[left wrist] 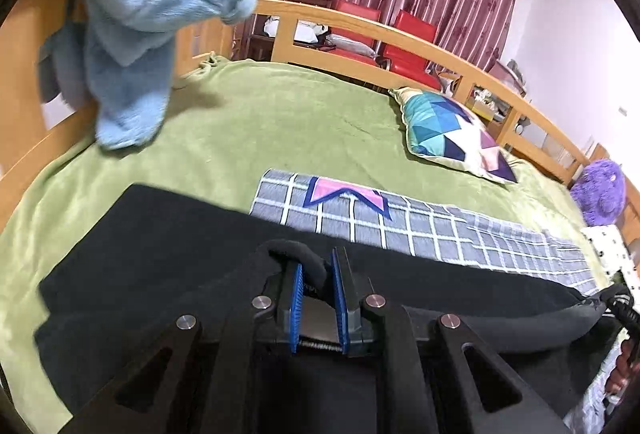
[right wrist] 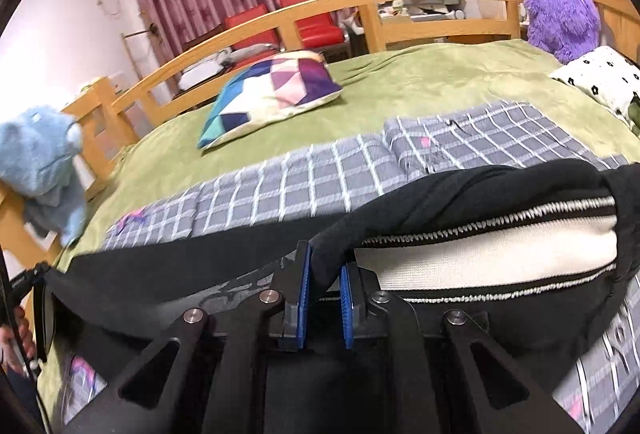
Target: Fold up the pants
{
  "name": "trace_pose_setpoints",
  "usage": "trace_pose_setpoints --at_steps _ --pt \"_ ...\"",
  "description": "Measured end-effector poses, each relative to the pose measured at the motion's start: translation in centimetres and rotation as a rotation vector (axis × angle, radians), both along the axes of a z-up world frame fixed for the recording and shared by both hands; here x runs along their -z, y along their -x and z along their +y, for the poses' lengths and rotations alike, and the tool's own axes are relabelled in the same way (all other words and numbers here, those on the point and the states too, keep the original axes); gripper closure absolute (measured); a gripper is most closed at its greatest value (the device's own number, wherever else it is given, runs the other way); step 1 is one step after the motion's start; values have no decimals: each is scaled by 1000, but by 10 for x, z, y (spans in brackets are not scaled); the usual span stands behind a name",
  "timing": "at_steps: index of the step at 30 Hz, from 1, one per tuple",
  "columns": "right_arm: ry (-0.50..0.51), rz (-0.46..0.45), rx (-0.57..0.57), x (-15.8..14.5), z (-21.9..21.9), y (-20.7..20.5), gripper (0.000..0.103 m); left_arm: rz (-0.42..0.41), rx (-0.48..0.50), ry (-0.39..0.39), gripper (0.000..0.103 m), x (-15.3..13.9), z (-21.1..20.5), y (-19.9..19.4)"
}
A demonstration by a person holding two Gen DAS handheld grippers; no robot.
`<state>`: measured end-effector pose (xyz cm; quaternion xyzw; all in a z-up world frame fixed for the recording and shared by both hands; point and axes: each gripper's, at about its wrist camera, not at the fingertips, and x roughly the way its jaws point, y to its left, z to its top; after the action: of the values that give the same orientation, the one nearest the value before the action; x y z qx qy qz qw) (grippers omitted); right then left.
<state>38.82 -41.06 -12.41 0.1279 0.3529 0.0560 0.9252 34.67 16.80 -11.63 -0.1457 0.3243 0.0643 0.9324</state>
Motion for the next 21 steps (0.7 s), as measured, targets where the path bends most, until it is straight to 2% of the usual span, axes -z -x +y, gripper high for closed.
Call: trace_pose_setpoints --at_steps 3,6,7,8,10,12,16,19,21 --pt "-43 85 52 24 -4 -46 87 45 -7 -21 89 18 -8 -26" --pt "-44 154 80 44 -4 -65 72 110 10 -41 88 33 -17 -27" --pt "-52 156 79 47 -5 -63 68 111 15 -44 82 35 -21 -21" --pt "-61 145 77 49 -5 -54 65 112 28 -40 76 34 -25 -13" --pt "-66 127 80 47 -6 -35 54 106 63 -33 53 30 -35 8" --pt "-60 127 72 42 -5 -11 54 80 74 -46 42 24 -45 40" --pt "-38 146 22 36 6 41 54 119 100 -56 41 26 -52 91" --pt "13 154 -20 35 20 79 54 162 46 -107 41 37 -45 129" --pt "42 153 -34 36 28 98 54 184 24 -105 41 46 -35 143"
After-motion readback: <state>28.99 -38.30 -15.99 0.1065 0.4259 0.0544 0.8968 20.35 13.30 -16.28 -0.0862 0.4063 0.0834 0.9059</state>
